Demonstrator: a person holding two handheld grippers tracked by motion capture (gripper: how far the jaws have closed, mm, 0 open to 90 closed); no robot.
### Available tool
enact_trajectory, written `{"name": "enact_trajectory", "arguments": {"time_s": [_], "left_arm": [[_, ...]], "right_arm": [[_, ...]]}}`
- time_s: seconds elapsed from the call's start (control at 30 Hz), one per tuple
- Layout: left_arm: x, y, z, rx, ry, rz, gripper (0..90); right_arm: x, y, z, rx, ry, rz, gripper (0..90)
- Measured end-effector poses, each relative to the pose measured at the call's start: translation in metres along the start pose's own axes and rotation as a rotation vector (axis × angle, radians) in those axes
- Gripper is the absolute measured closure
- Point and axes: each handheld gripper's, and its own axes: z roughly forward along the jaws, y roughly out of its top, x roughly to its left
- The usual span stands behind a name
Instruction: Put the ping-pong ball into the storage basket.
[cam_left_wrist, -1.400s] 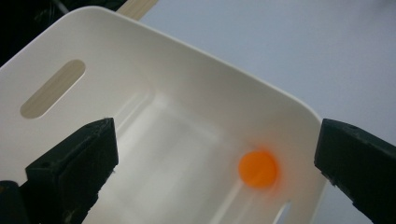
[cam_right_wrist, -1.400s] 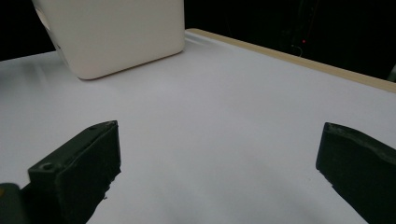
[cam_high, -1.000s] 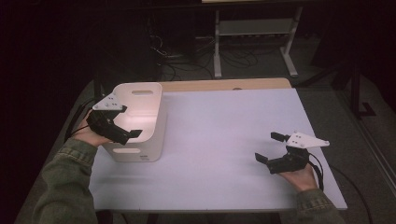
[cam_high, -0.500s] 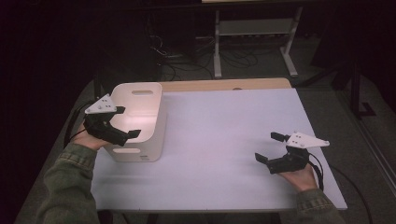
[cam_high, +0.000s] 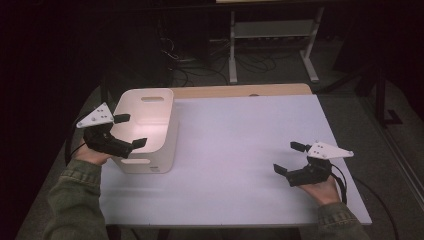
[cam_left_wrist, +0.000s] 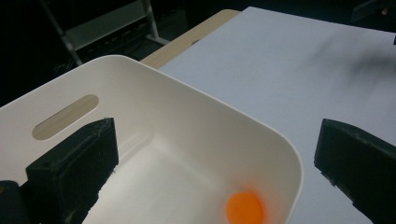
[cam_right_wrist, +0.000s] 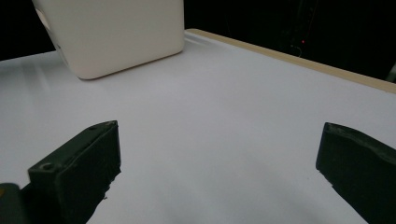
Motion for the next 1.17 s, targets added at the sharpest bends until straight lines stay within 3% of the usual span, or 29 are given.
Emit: {"name": "enact_trajectory", "arguments": {"time_s": [0.13, 0.27, 0.63, 0.67, 0.87, 1.17], "left_arm": [[0.002, -0.003, -0.003, -0.034, -0.005, -0.015, 0.0], [0.002, -0.007, -0.008, -0.102, -0.011, -0.036, 0.0], [-0.011, -0.012, -0.009, -0.167, 0.007, -0.018, 0.0], [-0.013, -0.016, -0.009, -0.19, 0.02, -0.028, 0.0], [-0.013, -0.025, -0.009, -0.225, 0.05, -0.057, 0.0], [-0.018, -0.028, -0.01, -0.269, 0.081, -0.053, 0.0]], "right_arm": [[0.0, 0.0, 0.0, 0.001, 0.001, 0.0, 0.0], [0.0, 0.0, 0.0, 0.0, 0.0, 0.001, 0.0], [0.0, 0.0, 0.0, -0.001, -0.001, 0.0, 0.0], [0.0, 0.0, 0.0, -0.002, -0.002, 0.001, 0.0], [0.0, 0.0, 0.0, -0.003, -0.001, 0.001, 0.0], [0.0, 0.0, 0.0, -0.002, -0.004, 0.002, 0.0]]}}
